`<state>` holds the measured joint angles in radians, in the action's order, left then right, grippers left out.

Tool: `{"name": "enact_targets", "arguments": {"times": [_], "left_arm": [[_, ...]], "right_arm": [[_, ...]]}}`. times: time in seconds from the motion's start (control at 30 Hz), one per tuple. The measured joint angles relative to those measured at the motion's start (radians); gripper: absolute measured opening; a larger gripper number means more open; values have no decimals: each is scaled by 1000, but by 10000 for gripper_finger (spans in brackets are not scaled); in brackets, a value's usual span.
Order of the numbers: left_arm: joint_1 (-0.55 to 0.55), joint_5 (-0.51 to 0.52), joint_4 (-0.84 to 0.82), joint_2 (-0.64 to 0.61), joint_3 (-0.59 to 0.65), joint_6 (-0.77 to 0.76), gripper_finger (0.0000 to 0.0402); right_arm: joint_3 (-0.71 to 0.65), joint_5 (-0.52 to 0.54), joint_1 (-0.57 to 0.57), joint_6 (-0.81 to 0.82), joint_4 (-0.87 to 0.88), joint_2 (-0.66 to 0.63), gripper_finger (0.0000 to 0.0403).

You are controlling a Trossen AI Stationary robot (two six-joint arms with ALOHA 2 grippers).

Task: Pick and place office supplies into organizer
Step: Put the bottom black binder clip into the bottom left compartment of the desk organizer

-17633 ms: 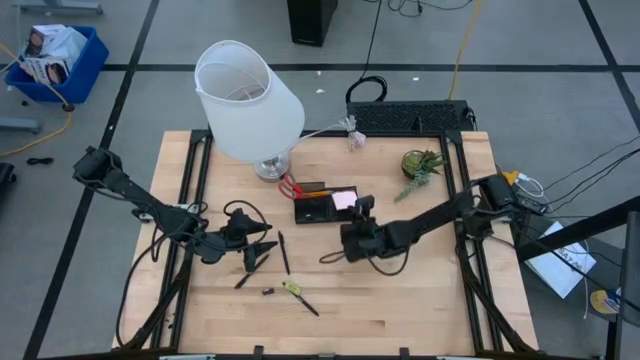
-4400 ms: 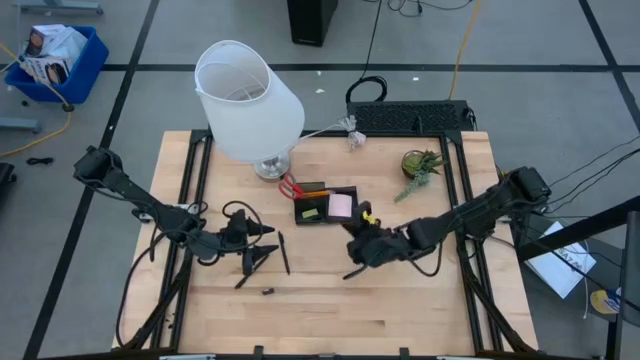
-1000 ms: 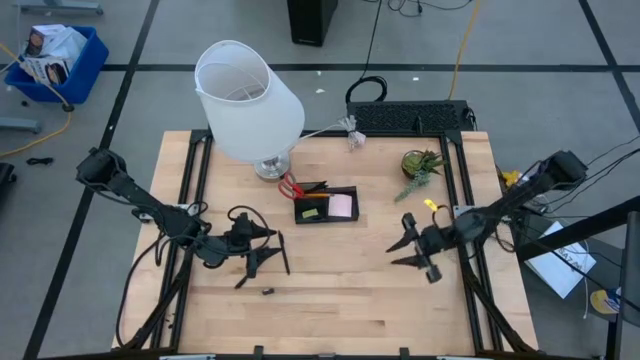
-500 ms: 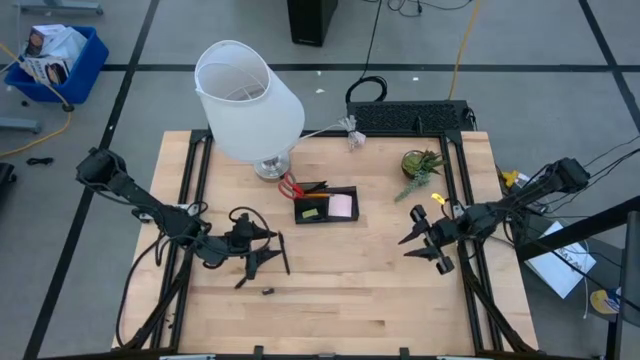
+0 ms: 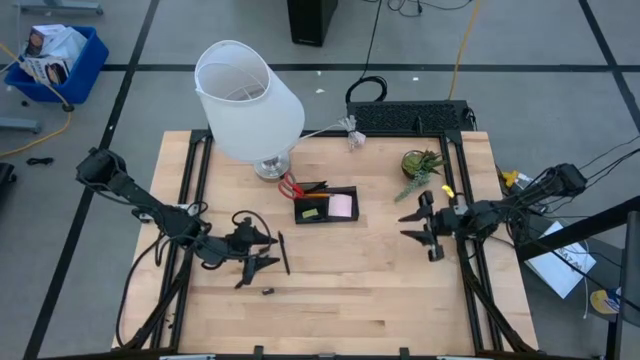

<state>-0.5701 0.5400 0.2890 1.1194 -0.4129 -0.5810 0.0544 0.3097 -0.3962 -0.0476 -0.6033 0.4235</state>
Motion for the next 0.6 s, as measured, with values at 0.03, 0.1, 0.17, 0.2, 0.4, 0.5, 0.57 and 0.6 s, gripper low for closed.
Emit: {"name": "enact_targets", "arguments": {"times": [0.03,0.1,0.17,0.2,0.4,0.5,0.57,0.6], "left_arm": [[0,0,0,0,0,0,274],[0,1,0,0,0,0,274],[0,1,0,0,0,0,274],[0,1,0,0,0,0,274],[0,3,0,0,0,4,274],[0,8,0,0,0,4,274],[0,8,0,0,0,3,274],[0,5,0,0,0,0,274]], "right_arm": [[0,4,2,-8,14,-4,137],[0,13,6,-19,76,-7,137],[-1,75,13,-5,168,-10,137],[-1,106,17,18,207,-10,137],[-2,69,26,50,257,-11,137],[-2,95,30,-22,255,-11,137],[-2,134,30,-33,248,-11,137],[-2,137,30,-34,250,-11,137]]}}
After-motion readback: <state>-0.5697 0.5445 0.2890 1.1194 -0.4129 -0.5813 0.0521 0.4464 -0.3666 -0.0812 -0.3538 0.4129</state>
